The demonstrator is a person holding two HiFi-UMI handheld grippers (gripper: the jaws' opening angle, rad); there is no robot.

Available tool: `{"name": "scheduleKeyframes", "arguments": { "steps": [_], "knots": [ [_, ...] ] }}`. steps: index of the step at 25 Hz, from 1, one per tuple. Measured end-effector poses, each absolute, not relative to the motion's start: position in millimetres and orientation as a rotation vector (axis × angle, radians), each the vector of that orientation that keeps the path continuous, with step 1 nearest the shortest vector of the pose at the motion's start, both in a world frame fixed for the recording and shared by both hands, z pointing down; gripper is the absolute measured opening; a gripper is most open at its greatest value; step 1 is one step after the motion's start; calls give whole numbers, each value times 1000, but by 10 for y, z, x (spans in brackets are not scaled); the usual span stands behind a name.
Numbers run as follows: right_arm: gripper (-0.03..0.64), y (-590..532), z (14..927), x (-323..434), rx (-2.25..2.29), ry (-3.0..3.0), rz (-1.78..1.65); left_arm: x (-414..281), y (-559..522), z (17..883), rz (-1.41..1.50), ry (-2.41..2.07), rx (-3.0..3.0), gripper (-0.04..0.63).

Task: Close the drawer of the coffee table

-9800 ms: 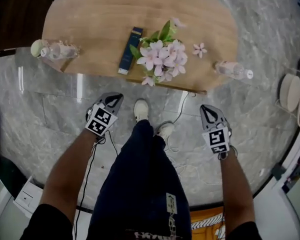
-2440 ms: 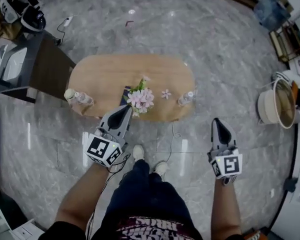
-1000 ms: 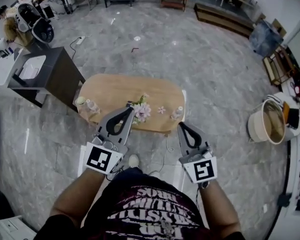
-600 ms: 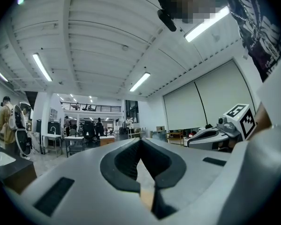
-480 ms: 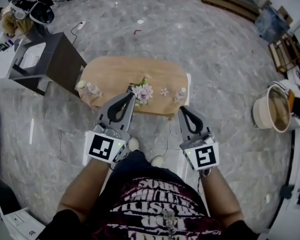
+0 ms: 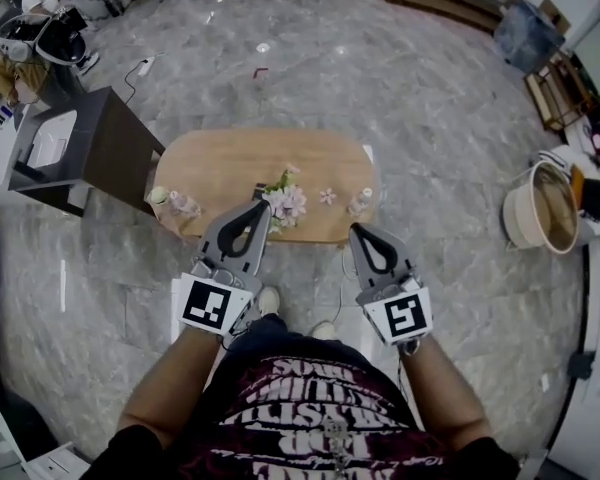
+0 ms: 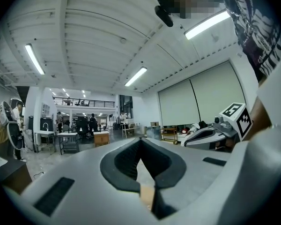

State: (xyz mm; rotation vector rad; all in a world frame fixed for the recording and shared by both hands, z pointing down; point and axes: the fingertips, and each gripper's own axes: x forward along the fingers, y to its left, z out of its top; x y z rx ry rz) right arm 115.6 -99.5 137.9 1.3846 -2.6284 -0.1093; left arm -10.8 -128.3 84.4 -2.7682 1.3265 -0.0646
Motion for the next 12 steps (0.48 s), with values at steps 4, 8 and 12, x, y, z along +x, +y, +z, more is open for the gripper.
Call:
{"name": "scheduleKeyframes", "arguments": {
  "steps": [4,8,12],
  "knots": [
    [34,-1247,1425,914,1403,-2606,-99,-284,-1547,879,-66,1295,-2807,23],
    [34,-1469,1474,683,1428,-2584,-84,-497,-1799,951,-59,1284,-2840,23],
    [34,-1700,1499,453,1448,-2564,-82,-694,-2028,1003,-45,1267,-2860,23]
  ]
}}
